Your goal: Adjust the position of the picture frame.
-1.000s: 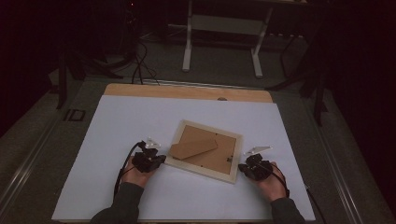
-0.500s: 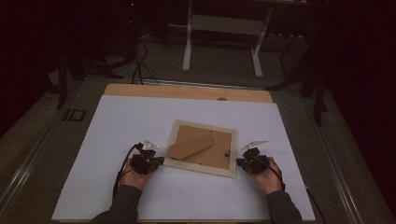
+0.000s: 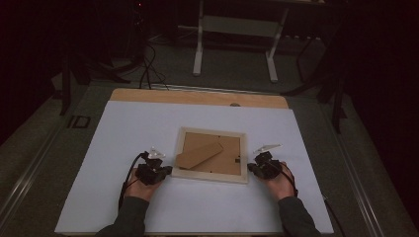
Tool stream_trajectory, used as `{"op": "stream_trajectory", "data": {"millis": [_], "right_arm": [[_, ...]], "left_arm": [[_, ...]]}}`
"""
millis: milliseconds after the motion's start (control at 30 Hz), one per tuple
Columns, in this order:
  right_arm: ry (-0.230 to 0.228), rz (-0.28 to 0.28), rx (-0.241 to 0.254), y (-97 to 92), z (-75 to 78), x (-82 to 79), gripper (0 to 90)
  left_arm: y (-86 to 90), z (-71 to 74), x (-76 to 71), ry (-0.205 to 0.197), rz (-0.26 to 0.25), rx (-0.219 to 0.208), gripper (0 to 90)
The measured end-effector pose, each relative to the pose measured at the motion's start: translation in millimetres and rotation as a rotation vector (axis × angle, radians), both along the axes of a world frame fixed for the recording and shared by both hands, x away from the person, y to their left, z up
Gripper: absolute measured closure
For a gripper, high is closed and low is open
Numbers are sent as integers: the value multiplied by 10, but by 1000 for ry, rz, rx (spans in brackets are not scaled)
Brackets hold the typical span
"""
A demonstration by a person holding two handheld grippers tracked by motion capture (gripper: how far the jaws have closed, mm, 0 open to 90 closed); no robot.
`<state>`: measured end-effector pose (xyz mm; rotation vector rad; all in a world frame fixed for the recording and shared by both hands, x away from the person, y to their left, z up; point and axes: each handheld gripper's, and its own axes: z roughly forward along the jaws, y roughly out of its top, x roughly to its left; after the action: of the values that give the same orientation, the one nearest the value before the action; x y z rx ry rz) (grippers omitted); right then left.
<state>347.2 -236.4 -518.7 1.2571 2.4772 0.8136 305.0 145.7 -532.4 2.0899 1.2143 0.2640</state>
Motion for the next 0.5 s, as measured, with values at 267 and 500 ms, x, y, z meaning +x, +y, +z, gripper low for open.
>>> {"op": "stream_trajectory", "data": {"millis": [267, 500], "right_arm": [[3, -8, 8, 39, -4, 48, 900], [-11, -17, 15, 99, -17, 74, 900]], "left_arm": [[30, -1, -2, 4, 13, -8, 900], [82, 1, -8, 11, 24, -10, 900]]}}
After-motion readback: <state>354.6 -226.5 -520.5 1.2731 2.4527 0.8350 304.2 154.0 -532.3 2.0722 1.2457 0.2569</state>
